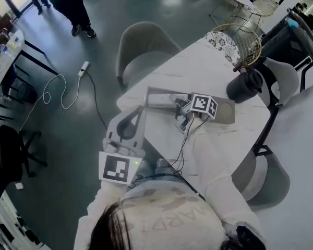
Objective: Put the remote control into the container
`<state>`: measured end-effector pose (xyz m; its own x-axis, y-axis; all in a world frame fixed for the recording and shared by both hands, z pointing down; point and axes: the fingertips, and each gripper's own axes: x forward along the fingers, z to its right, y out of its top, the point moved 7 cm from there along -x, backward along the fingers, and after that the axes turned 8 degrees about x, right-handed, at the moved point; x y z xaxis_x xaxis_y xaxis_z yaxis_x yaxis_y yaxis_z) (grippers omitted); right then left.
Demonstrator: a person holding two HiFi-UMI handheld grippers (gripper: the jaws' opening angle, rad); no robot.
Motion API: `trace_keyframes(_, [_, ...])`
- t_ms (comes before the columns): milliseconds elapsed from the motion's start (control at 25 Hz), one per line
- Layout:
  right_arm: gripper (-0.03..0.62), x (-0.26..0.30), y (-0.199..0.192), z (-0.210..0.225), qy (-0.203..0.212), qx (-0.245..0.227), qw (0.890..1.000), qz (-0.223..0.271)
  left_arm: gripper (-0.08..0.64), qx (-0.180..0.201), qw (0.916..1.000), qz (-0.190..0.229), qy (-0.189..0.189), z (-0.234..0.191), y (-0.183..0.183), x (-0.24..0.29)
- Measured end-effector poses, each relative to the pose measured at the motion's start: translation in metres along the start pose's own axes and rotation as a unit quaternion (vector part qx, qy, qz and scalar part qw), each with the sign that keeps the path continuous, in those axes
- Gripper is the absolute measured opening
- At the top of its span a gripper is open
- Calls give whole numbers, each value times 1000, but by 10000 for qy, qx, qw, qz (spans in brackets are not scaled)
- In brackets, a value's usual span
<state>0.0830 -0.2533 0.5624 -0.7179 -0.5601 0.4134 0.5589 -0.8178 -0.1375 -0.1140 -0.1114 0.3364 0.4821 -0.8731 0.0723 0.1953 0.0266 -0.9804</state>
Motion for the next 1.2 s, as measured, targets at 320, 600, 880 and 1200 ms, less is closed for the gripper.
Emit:
trace_keyframes(320, [91,5,3,5,-324,299,9982,-397,14,1,10000,-1,9,4,0,2])
trace_keyframes(600, [94,5,6,2,-573,-190,9959,-680,14,14,10000,-2,39,2,1,2])
trace_keyframes(880, [126,2,7,1,-873,-632,9901,-896,14,26,10000,17,15,0,1,0])
trace_keyframes(1200, [146,2,8,-7,-1070,-1152,9821,-1036,14,8,10000,38,0,-2,1,0])
